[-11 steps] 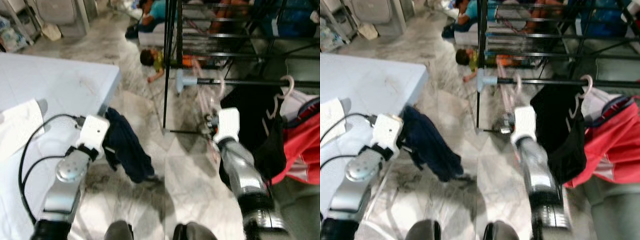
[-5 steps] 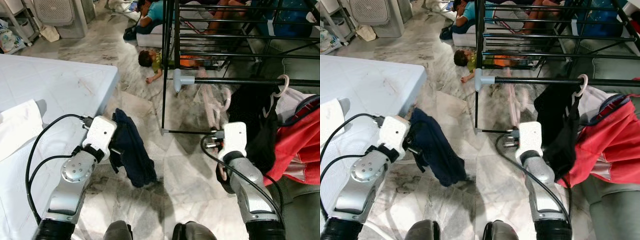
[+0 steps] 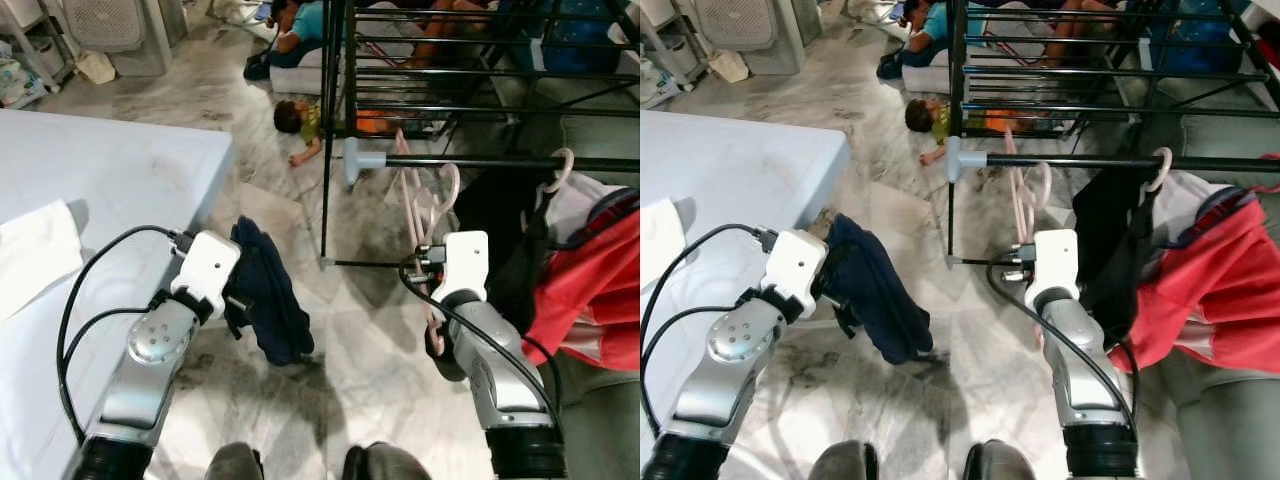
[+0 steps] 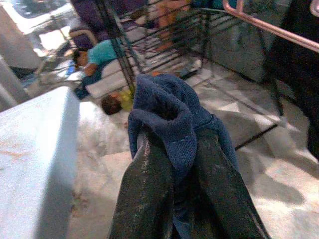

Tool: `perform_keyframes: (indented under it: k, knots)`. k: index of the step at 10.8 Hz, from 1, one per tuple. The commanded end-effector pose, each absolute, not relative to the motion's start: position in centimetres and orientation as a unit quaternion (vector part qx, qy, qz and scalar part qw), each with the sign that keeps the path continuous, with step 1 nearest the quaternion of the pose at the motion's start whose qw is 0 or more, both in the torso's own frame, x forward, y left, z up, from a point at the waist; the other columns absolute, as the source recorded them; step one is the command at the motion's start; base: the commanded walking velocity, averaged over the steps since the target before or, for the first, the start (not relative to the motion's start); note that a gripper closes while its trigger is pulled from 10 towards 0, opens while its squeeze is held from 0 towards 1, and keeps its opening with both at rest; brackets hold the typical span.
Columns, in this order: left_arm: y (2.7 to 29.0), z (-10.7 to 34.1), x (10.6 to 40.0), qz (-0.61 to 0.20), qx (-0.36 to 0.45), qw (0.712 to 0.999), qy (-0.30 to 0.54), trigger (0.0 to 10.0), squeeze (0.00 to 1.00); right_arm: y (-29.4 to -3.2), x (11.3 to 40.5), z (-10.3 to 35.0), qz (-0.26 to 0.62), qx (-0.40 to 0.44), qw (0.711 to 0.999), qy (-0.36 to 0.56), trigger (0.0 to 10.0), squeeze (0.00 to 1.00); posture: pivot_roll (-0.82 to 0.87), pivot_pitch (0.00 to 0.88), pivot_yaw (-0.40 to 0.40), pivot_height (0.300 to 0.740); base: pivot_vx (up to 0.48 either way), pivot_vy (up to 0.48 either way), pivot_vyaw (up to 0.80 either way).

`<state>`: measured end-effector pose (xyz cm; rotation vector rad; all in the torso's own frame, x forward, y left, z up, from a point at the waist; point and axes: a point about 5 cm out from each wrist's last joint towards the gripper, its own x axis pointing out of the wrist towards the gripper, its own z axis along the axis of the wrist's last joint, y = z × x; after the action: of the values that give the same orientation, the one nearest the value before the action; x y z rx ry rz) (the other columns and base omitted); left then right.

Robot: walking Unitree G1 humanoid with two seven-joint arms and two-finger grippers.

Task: Hang hanger

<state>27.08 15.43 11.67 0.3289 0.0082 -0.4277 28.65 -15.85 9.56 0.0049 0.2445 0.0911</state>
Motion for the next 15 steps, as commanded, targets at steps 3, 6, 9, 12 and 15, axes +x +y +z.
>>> perform_keyframes:
  k: [3, 6, 9, 12, 15]
  knots:
    - [14.92, 12.62, 27.26, -0.218, 0.166, 0.962, -0.019, 10.0, 0.0, -16.24, 28.45, 9.94, 0.038, 0.006, 0.992, 0.118, 10.0, 0.0, 0.0, 0.064, -0.025, 0.74, 0.0, 0.0, -0.8]
    - [14.79, 12.63, 27.21, -0.226, 0.165, 0.96, -0.022, 10.0, 0.0, -16.09, 28.6, 9.96, 0.044, 0.007, 0.992, 0.12, 10.0, 0.0, 0.0, 0.056, -0.027, 0.74, 0.0, 0.0, 0.0]
    - [14.85, 12.71, 27.29, -0.225, 0.163, 0.96, -0.023, 10.0, 0.0, -16.19, 28.81, 9.85, 0.042, 0.005, 0.992, 0.122, 10.0, 0.0, 0.01, 0.056, -0.028, 0.74, 0.0, -0.192, 0.0]
    - [14.75, 12.71, 27.35, -0.225, 0.164, 0.96, -0.023, 10.0, 0.0, -16.31, 28.96, 9.78, 0.038, 0.004, 0.991, 0.125, 10.0, 0.0, 0.0, 0.057, -0.03, 0.74, 0.0, -0.299, 0.0]
    - [14.7, 12.63, 27.3, -0.226, 0.162, 0.96, -0.022, 10.0, 0.0, -16.32, 28.92, 9.59, 0.039, 0.003, 0.991, 0.13, 10.0, 0.0, 0.0, 0.058, -0.031, 0.74, 0.0, -0.288, 0.0]
